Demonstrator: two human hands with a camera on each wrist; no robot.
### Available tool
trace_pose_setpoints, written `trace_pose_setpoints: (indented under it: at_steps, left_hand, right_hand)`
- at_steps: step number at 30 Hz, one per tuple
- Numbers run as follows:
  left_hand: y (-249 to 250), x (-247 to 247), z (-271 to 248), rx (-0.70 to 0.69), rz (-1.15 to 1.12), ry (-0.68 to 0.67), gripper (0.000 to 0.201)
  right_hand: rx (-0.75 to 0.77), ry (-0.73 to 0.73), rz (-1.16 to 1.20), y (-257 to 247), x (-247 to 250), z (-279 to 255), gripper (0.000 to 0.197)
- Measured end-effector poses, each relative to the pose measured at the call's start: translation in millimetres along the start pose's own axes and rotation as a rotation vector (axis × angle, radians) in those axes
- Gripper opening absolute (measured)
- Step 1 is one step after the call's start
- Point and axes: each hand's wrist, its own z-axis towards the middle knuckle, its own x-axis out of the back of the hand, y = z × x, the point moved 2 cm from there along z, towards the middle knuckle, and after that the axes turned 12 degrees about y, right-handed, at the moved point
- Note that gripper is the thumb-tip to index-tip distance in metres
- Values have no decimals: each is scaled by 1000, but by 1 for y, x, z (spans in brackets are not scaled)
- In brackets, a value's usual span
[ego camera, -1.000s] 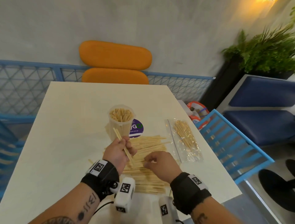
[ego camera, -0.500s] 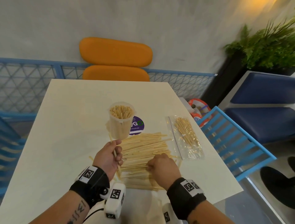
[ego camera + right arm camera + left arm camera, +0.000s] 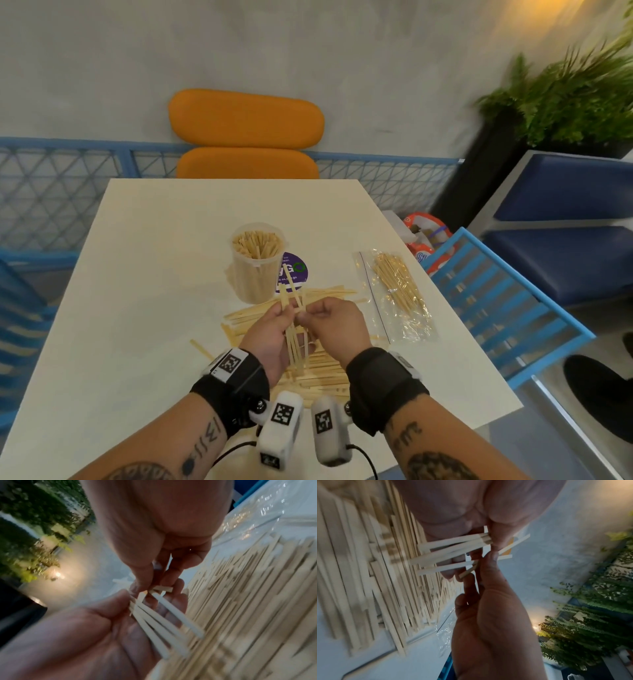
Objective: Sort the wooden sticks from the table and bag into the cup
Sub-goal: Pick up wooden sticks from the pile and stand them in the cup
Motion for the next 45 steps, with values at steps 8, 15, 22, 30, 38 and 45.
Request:
trace_pose_setpoints:
  at_steps: [8, 15, 22, 30, 38, 45]
  left_hand:
    - [-14, 5, 15, 29, 289, 108, 25]
    - [-8, 11, 18, -9, 190, 187, 24]
    - [-11, 14, 15, -9, 208, 182, 24]
    - [-1, 20, 12, -23, 176, 174, 23]
    - [2, 0, 0, -2, 151, 83, 24]
    - [5, -23, -19, -86, 253, -67, 22]
  right_hand:
    - [137, -10, -263, 32, 13, -15, 21]
    - [-206, 113, -717, 86, 79, 9, 27]
    - [-238, 85, -843, 90, 69, 16, 10]
    - [-317, 85, -788, 85, 83, 19, 8]
    - [-158, -18, -588, 19, 84, 14, 21]
    - [9, -13, -97, -30, 34, 5, 13]
